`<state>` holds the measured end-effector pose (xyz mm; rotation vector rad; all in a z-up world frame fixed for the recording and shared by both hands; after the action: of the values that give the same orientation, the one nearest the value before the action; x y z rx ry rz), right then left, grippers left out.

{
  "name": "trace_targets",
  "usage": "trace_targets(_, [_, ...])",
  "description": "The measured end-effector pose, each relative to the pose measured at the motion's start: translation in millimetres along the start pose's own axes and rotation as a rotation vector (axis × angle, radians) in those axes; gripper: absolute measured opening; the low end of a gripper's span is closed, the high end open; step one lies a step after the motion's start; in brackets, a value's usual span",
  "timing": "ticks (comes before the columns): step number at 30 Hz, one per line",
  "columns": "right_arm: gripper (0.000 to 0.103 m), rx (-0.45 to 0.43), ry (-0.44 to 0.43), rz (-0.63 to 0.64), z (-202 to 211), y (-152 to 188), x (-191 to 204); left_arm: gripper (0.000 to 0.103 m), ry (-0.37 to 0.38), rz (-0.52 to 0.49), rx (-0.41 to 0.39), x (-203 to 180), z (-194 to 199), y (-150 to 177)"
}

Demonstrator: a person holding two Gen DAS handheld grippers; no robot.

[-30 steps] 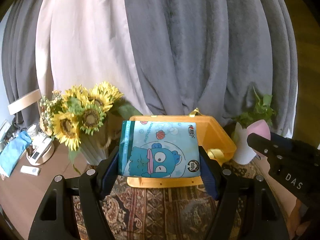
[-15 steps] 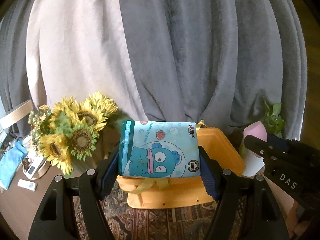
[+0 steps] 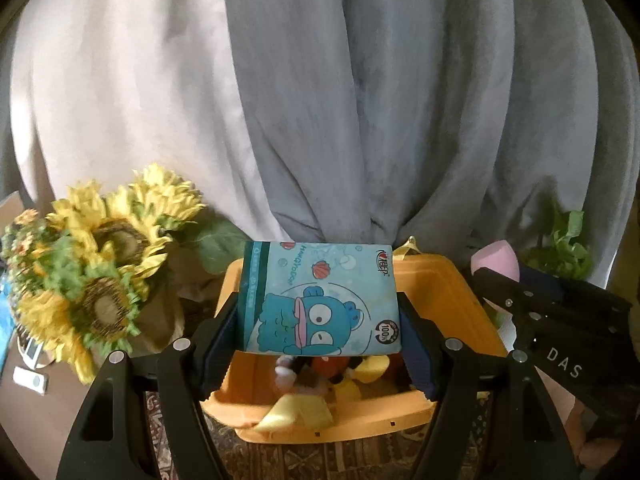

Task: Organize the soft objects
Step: 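Lift the tissue pack and pink sponge and carry both over the crate, then open both tools to drop the pack and sponge into the crate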

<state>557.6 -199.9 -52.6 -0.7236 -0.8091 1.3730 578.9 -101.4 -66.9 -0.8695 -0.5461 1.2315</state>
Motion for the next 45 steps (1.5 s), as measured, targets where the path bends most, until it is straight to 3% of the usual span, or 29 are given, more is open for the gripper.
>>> trace_targets(13, [0.038,0.201,-0.034,0.000,-74,8,-16,0.072,0.065,-0.075,0.180,-13,-77,0])
trace_targets(22, [0.038,0.324,-0.056,0.010,-107,22,-26,0.072,0.173,-0.094,0.311,-30,-115,13])
trace_targets(28, [0.039,0.379,-0.070,0.014,-120,28,-29,0.073,0.174,-0.117,0.372,-33,-132,21])
trace_targets(33, [0.042,0.410,-0.064,0.005,-130,30,-32,0.082,0.150,-0.126,0.383,-30,-136,23])
trace_targets(41, [0.042,0.436,-0.072,-0.003,-131,37,-34,0.084,0.134,-0.127,0.373,-27,-130,25])
trace_targets(45, [0.042,0.423,-0.036,0.010,-127,36,-34,0.084,0.103,-0.123,0.352,-22,-117,24])
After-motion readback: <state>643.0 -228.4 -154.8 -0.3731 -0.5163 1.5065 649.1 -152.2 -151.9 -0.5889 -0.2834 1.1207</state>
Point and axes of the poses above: each gripper's, at about its wrist camera, not at the fingertips, and z roughly against the way its jaws point, x to its left, y to its underside, the point moved 10 cm from there along -z, roughly the way its jaws point, and after that the axes turned 3 degrees about y, right-handed, at the moved point
